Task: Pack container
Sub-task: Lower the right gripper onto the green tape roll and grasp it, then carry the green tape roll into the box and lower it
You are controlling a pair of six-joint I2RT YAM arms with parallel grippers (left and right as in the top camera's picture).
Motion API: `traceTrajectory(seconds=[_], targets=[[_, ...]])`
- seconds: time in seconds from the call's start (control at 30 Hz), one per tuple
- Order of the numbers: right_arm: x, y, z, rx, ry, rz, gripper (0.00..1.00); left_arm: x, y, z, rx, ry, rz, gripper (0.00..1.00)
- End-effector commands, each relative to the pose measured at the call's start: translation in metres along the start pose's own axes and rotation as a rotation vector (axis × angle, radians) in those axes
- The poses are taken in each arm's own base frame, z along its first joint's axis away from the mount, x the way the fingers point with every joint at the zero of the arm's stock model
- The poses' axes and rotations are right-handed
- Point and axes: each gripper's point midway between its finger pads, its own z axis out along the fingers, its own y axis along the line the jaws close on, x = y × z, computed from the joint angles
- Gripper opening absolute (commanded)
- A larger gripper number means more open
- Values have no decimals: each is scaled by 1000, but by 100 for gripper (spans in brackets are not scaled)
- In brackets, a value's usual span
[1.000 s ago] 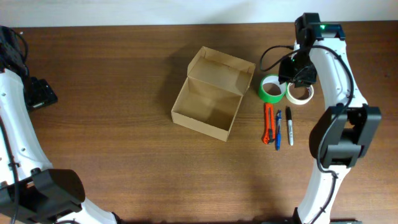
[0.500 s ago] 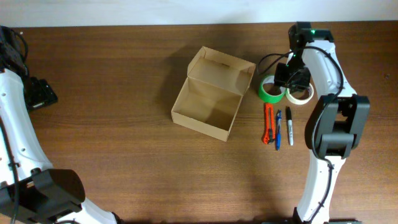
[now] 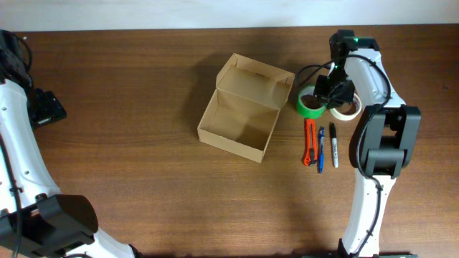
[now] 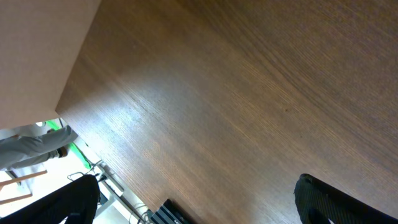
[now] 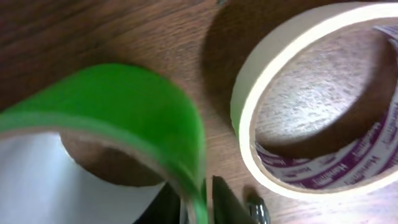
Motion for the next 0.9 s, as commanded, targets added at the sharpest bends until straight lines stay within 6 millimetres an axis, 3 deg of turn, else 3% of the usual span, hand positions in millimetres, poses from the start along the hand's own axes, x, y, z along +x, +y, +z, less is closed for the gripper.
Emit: traceTrajectory(seconds=[0.0, 0.07, 0.2, 0.33, 0.43, 0.63, 0.77, 0.87], targets=[[1, -3, 13, 5, 25, 12, 9, 0, 0, 5, -3, 13, 12, 100], [1, -3, 13, 5, 23, 12, 4, 0, 0, 5, -3, 13, 12, 100], [1, -1, 8, -7, 24, 2, 4, 0, 0, 5, -3, 13, 12, 100], [-4, 13, -21, -88, -19, -48, 4, 0, 0, 5, -3, 13, 12, 100], [-14, 17, -65, -113, -106, -54, 4, 0, 0, 5, -3, 13, 12, 100], [-14, 24, -187, -173, -329, -75, 4, 0, 0, 5, -3, 13, 12, 100], [13, 32, -264, -214, -468, -134, 4, 0, 0, 5, -3, 13, 12, 100], [46, 45, -301, -228, -527, -232, 4, 0, 0, 5, -3, 13, 12, 100]])
